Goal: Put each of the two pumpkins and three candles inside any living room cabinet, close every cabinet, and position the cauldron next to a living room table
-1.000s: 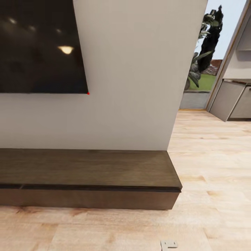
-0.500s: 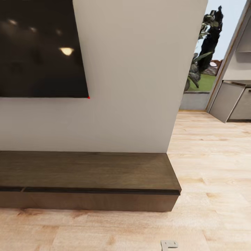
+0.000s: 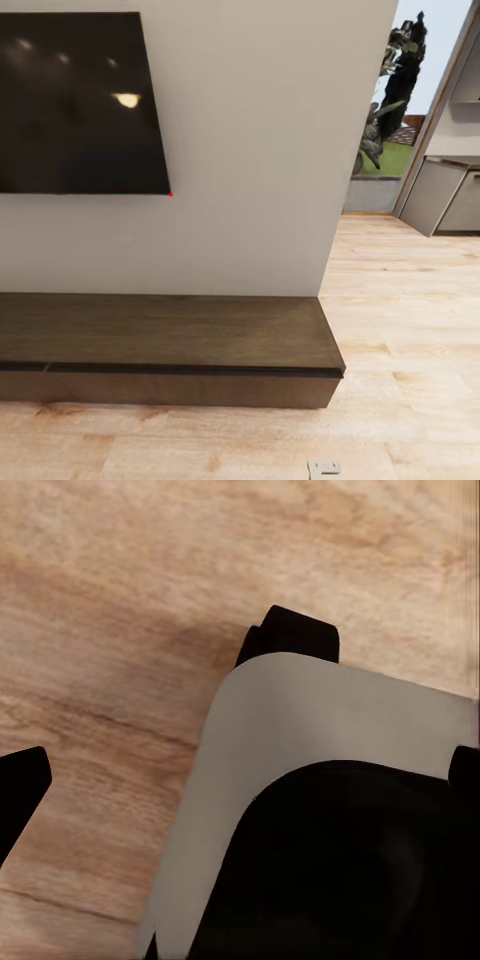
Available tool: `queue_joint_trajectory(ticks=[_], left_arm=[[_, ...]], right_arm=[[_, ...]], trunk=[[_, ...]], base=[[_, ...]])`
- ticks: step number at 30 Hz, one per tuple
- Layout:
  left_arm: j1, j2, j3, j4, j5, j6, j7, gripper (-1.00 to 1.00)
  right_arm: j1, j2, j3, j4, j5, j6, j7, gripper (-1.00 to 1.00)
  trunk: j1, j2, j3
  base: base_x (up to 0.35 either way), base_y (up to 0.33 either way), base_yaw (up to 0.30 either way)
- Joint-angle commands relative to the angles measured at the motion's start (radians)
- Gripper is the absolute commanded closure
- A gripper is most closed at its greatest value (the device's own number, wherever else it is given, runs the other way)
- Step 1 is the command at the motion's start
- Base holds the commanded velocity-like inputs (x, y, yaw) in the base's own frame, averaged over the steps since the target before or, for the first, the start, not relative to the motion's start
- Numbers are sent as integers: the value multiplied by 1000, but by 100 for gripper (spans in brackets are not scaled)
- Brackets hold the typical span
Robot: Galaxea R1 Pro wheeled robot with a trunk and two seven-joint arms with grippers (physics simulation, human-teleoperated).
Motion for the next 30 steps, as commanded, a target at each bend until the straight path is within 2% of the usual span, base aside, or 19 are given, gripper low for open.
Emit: queue_joint_trajectory(ticks=[1,10,30], left_arm=[[0,0,-8,-1,10,5,-2,-100],[0,-12,-12,-1,10,6,-1,-100],[-1,-14,-13,-1,11,6,3,-100]], right_arm=[[-1,1,8,4,-9,-6,0,-100],[-1,1,8,4,-9,-6,0,-100],[-1,1,8,4,-9,-6,0,-100]], trunk=[[-4,7,2],[-39,70,31],[-115,210,93]], base=[[0,0,0],[0,0,0],[0,0,0]])
